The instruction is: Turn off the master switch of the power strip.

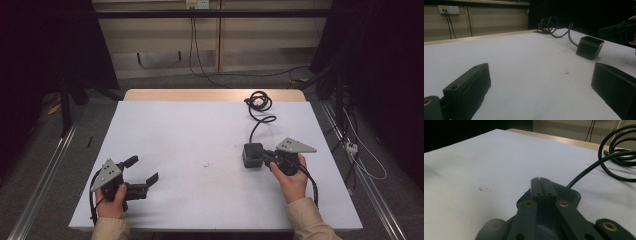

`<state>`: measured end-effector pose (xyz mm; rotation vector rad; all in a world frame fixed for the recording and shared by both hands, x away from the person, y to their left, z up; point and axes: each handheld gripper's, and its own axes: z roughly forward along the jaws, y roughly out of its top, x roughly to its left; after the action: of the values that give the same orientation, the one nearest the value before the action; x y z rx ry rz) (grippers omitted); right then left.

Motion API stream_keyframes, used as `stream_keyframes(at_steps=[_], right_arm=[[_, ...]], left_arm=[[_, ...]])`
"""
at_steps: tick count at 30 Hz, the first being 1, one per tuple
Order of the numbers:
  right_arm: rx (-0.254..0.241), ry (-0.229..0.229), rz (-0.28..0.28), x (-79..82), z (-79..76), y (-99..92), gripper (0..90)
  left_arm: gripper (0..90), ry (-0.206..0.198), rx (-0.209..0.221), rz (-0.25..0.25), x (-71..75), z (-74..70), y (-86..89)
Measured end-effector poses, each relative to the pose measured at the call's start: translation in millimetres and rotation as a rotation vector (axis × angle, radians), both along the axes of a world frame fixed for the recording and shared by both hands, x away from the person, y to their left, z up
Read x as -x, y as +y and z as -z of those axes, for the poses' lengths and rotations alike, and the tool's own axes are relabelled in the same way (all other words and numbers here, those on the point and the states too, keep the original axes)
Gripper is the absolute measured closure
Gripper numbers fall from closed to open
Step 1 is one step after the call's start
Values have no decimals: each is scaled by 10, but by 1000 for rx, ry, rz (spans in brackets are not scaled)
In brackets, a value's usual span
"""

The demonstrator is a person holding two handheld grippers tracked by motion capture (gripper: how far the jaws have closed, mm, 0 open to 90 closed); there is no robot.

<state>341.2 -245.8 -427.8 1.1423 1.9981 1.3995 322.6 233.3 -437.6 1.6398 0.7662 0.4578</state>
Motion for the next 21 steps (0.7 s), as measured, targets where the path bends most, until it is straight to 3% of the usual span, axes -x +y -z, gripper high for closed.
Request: stream_keyframes(at_steps=[21], right_arm=[[30, 23, 13, -46, 63, 1, 900]], left_arm=[[21, 1, 1, -2, -1, 2, 3]])
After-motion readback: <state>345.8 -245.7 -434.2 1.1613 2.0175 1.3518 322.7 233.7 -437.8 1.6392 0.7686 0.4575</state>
